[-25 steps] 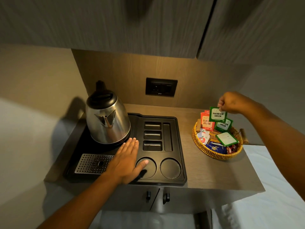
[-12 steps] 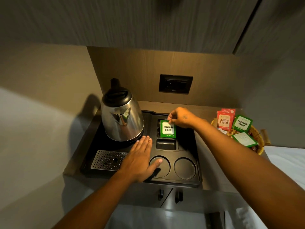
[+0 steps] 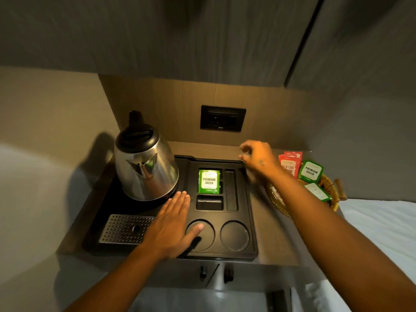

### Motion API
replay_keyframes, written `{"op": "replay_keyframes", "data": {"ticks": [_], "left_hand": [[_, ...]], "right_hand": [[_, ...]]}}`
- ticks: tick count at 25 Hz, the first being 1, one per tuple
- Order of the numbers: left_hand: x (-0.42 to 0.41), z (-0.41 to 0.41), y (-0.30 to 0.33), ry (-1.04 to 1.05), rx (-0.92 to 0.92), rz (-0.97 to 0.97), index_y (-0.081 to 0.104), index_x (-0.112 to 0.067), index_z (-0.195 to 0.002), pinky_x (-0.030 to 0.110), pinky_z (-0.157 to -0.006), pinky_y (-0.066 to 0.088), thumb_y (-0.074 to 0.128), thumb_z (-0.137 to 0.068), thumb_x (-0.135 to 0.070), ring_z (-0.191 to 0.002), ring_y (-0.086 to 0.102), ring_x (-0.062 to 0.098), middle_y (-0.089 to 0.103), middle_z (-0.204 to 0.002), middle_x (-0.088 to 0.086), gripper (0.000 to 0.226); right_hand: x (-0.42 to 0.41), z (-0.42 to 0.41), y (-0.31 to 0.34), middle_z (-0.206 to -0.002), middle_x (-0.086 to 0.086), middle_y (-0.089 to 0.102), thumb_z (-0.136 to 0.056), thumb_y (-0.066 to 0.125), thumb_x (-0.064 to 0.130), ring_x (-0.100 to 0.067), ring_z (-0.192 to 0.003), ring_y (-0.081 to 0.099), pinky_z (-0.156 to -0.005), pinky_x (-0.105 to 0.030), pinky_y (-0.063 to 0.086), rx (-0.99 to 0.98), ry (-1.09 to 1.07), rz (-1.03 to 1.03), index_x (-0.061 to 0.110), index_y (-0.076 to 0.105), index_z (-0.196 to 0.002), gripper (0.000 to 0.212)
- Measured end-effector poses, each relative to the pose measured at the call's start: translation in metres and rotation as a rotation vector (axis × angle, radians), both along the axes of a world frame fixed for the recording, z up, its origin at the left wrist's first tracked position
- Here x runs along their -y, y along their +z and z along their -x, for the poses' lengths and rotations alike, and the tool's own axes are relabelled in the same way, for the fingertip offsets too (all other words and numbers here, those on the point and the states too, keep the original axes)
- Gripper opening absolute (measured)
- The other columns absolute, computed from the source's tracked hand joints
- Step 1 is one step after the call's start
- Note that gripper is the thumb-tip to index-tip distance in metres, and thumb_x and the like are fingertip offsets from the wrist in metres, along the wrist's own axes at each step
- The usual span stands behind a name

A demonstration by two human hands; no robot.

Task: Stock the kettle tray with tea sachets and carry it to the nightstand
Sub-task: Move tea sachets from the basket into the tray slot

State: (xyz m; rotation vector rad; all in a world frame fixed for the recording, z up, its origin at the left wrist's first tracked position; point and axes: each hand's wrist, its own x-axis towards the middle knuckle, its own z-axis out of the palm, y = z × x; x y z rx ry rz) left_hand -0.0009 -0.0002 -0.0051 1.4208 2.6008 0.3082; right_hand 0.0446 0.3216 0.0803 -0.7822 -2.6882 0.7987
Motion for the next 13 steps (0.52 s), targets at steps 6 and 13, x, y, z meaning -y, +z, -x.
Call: {"op": "replay_keyframes", "data": {"ticks": [6,13], "left_hand": [[-0.001,-0.001,0.001,0.006,0.0,0.042,-0.013,-0.017,-0.152,0.035,-0.12,-0.006,0.002,-0.083,-0.08,-0.146,-0.022,0.011,-0.016,-0.161,-0.001,0.094],[-0.001,-0.002,0.005,0.011,-0.004,0.058,-0.012,-0.017,-0.152,0.034,-0.12,-0.008,0.001,-0.083,-0.08,-0.145,-0.022,0.01,-0.016,-0.162,-0.001,0.094]], "right_hand": [[-0.099,-0.089,0.0,-0.13,-0.014,0.057,-0.073,0.082,0.032,-0.035,-0.115,0.056,-0.09,-0.046,0.049,0.376,-0.278,-0.255,0.015,0.051,-0.134,0.07],[-0.106,-0.093,-0.016,-0.117,-0.012,0.066,-0.072,0.082,0.034,-0.031,-0.102,0.063,-0.076,-0.038,0.049,0.37,-0.242,-0.235,0.016,0.057,-0.125,0.061]]}}
